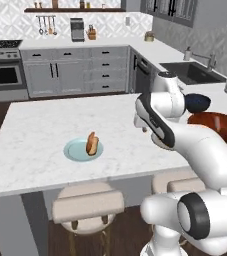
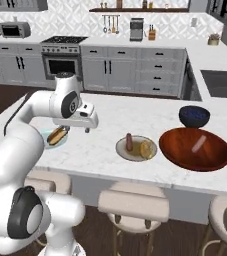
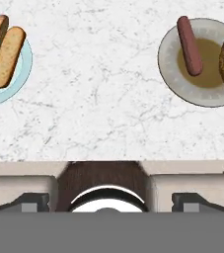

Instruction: Place one bun and one sausage from the bowl on each plate.

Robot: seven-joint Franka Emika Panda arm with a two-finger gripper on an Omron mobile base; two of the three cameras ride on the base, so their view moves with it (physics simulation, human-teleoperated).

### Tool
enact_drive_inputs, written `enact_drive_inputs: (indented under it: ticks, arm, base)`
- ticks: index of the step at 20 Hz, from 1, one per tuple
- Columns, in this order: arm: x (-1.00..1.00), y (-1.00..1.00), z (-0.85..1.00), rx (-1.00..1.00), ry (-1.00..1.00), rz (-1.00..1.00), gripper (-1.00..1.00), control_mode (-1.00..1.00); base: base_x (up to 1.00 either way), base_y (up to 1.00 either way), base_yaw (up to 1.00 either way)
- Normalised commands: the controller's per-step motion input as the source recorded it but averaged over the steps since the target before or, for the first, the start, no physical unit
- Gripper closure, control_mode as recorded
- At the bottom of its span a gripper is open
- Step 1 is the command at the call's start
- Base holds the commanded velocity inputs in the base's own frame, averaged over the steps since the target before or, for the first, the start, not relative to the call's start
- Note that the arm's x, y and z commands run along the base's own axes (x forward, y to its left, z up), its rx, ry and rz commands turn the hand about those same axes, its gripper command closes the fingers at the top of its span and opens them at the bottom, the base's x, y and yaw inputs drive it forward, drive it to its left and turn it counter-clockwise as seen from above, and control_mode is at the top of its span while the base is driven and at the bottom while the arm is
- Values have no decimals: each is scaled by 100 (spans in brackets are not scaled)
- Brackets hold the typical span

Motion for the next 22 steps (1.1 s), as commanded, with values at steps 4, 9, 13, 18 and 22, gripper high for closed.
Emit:
enact_drive_inputs:
  ticks: [4,9,13,18,22]
  arm:
    - [0,0,0,0,0,0,-100,100]
    - [0,0,0,0,0,0,-100,100]
    - [0,0,0,0,0,0,-100,100]
    - [0,0,0,0,0,0,-100,100]
    - [0,0,0,0,0,0,-100,100]
  base:
    - [0,-99,0]
    - [4,-88,0]
    - [6,-80,0]
    - [19,-61,0]
    - [27,-32,0]
